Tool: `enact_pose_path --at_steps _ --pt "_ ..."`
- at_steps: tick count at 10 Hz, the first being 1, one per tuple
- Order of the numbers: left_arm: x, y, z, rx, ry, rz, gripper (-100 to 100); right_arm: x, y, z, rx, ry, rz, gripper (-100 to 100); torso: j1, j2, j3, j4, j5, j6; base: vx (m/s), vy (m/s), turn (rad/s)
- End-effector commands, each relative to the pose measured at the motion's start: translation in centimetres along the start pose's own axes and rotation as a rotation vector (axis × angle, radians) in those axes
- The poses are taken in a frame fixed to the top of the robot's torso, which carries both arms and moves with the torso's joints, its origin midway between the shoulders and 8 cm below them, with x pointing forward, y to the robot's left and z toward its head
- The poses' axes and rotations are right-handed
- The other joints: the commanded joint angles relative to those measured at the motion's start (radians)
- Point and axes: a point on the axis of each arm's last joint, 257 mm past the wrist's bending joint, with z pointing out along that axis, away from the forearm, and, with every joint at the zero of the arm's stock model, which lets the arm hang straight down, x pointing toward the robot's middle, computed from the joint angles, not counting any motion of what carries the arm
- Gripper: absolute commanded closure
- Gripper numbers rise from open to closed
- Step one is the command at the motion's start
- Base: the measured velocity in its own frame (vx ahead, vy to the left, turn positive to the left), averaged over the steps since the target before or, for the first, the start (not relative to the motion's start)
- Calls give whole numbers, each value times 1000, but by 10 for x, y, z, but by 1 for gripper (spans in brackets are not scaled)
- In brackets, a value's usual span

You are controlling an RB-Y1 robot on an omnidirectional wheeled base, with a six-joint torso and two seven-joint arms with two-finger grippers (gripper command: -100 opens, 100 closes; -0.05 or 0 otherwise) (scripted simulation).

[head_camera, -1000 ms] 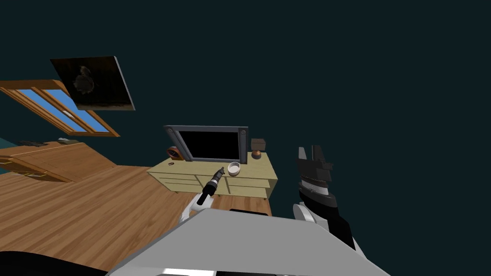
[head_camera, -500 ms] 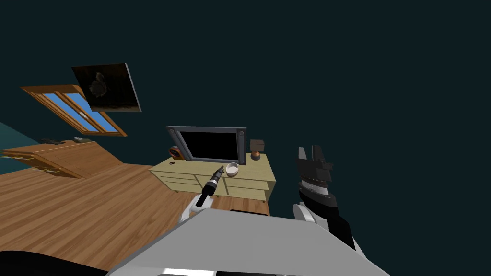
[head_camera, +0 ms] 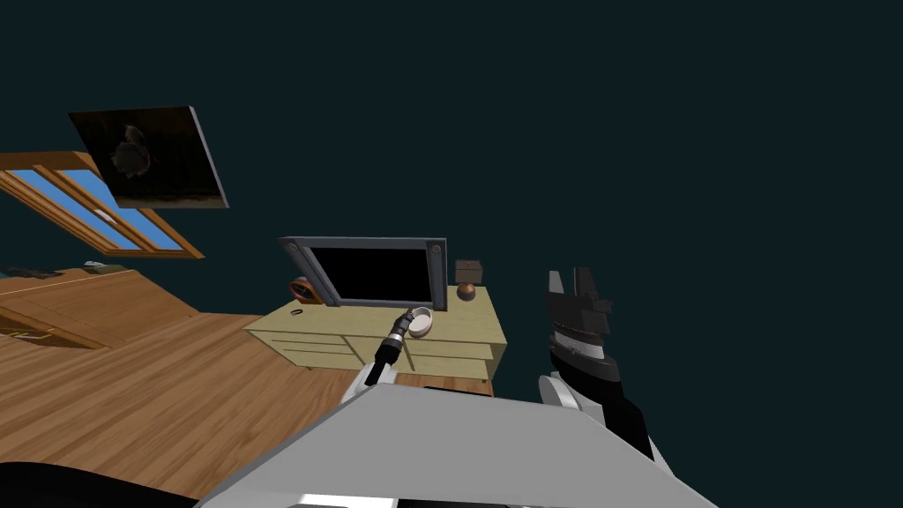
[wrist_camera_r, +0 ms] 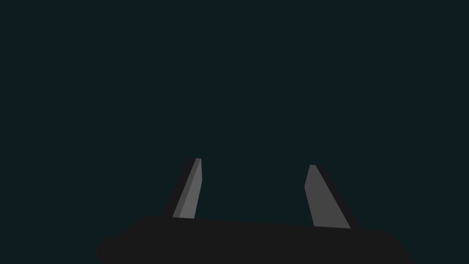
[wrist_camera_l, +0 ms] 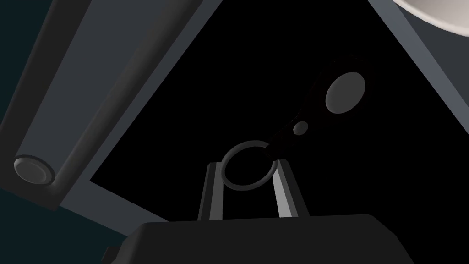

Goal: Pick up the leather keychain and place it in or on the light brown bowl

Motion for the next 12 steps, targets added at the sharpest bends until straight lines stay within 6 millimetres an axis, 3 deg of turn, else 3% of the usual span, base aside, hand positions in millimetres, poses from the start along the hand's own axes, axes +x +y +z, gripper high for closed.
enact_pose_path --at_steps 1,3,4,8,9,10,12 --pt "7 -1 -2 -4 -9 0 100 0 0 0 0 0 0 0 0 0 0 0 0 0 122 8 -58" --pt "7 -3 -1 -4 -10 -2 100 0 0 0 0 0 0 0 2 3 1 0 0 -1 63 10 -29" --pt "7 -4 0 -2 -11 -2 -100 0 0 0 0 0 0 0 2 6 3 1 0 -1 9 0 0" --pt "7 -4 0 -2 -11 -2 -100 0 0 0 0 0 0 0 2 10 6 2 0 -1 0 0 0" --pt "7 -4 0 -2 -11 -2 0 0 0 0 0 0 0 0 2 10 6 2 0 -1 0 0 0" --pt "-2 -9 10 -3 -12 -2 -100 0 0 0 0 0 0 0 2 10 6 2 0 -1 -36 1 -13" --pt "-11 -14 20 -5 -14 -4 -100 0 0 0 0 0 0 0 2 14 8 2 0 -1 -65 -4 -15"
